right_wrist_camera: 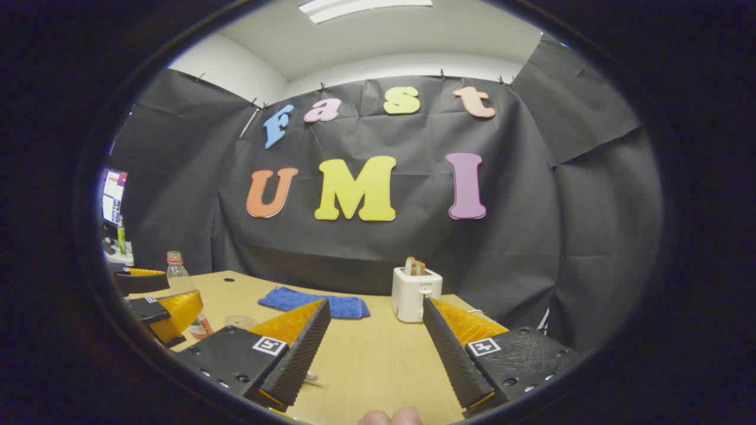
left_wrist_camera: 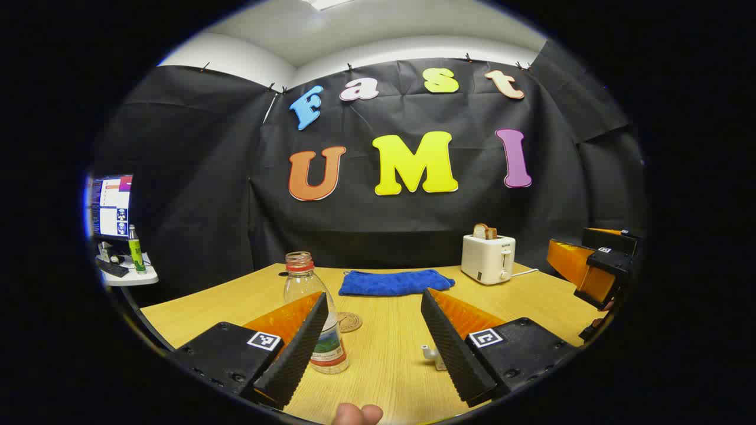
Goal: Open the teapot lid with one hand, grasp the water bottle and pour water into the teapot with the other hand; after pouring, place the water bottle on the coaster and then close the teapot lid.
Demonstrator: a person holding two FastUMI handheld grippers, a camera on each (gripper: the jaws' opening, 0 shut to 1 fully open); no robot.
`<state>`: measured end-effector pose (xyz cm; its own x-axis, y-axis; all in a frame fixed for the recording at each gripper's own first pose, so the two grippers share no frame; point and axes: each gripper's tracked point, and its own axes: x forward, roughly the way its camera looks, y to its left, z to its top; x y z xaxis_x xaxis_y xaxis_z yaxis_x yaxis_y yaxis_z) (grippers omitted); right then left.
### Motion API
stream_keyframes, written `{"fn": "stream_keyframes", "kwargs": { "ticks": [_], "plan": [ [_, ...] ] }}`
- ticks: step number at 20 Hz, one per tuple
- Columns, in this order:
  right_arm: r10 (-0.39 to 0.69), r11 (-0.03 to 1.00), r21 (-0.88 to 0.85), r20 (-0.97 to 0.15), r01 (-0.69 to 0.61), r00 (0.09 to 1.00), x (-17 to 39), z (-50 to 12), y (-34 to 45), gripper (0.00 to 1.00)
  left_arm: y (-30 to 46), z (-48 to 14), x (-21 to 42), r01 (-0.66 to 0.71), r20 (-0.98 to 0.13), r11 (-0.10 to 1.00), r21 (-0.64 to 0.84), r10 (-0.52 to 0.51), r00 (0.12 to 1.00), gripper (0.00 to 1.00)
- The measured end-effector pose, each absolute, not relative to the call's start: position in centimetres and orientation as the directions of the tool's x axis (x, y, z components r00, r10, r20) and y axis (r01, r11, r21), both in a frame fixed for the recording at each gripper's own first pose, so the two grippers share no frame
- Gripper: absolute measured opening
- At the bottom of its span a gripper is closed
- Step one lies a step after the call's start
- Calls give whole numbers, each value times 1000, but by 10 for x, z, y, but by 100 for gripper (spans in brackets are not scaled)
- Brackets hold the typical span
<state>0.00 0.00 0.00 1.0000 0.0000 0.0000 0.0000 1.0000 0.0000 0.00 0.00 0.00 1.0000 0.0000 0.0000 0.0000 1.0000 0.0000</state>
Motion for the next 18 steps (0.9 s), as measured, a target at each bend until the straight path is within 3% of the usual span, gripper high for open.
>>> {"fn": "stream_keyframes", "kwargs": {
  "ticks": [18],
  "plan": [
    [51,998,23,-42,-50,998,1,-13,32,97,9,1,-1,24,-9,1000,12,-24,1000,99]
  ]
}}
